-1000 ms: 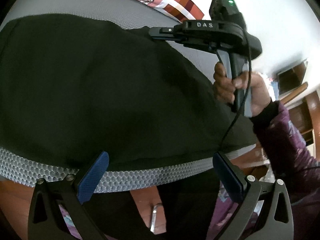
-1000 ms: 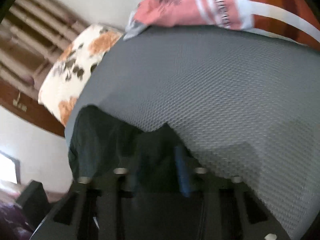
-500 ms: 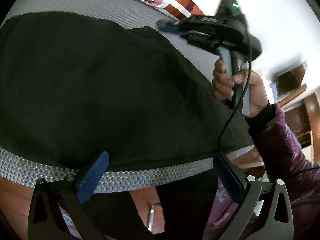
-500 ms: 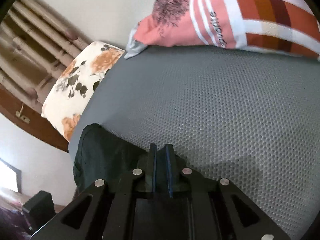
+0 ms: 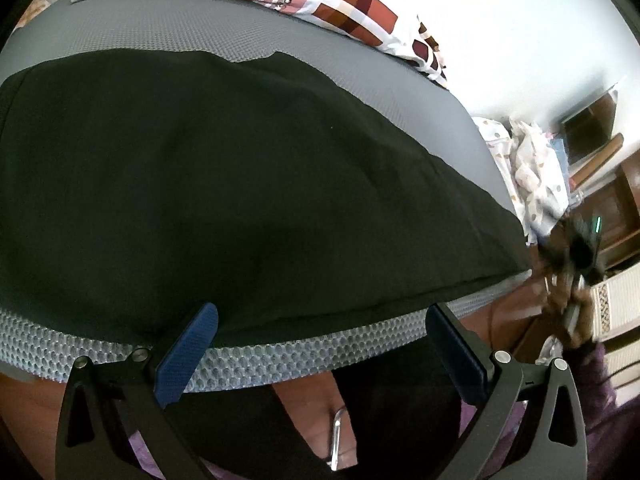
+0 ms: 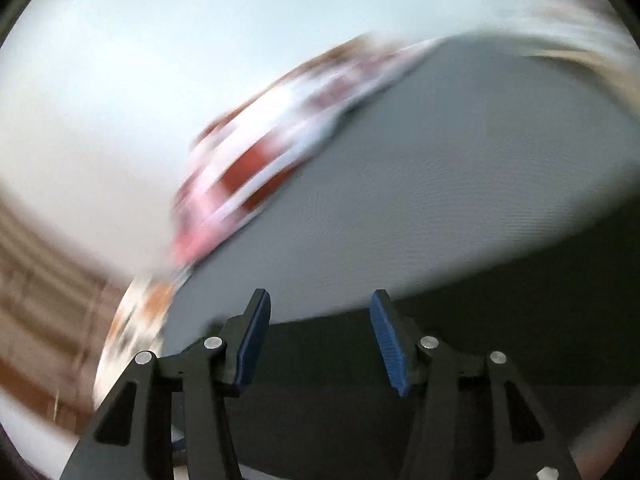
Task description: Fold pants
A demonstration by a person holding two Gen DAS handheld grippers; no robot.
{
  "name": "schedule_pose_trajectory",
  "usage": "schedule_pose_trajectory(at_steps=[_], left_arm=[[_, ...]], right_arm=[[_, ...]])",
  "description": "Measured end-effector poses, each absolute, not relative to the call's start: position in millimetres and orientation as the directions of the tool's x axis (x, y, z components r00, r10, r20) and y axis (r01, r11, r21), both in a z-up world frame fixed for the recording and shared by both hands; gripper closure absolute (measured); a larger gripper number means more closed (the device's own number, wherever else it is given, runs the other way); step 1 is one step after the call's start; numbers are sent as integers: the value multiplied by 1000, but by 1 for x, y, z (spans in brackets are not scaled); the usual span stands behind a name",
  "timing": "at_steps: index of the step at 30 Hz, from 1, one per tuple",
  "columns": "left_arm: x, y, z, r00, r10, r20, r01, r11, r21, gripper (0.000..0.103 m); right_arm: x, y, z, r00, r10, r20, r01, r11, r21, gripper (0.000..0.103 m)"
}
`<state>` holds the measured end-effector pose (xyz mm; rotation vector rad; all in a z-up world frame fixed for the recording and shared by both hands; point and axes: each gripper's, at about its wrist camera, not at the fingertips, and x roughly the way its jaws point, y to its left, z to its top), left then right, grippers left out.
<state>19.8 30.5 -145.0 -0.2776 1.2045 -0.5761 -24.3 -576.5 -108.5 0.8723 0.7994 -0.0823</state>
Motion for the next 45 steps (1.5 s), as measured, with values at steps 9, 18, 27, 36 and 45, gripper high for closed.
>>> schedule_pose_trajectory(at_steps=[9,18,27,36,45], left_arm=[[17,20,-145,262,-531,-806,317,836,-448,0],[13,15,-146,271,-508,-817,344,844,-411,0],[12,17,-145,272,-514,-813,343,841,-418,0],[17,29,-135,289,-525,-801,266,847,-459,0],[23,53,-91,421,-459,-783,277,887,-371,0]], right_arm=[[-140,-705,-143,804,137,-578,494,387,779,53],[-133,-695,-159,795,158,-586,500,378,779,51],[-126,-675,-171,844,236,-482,408,301,862,51],[-84,-656,-154,686,178,-706,578,456,677,89],[-32,-545,-56,742,285,-607,309,658,687,90]])
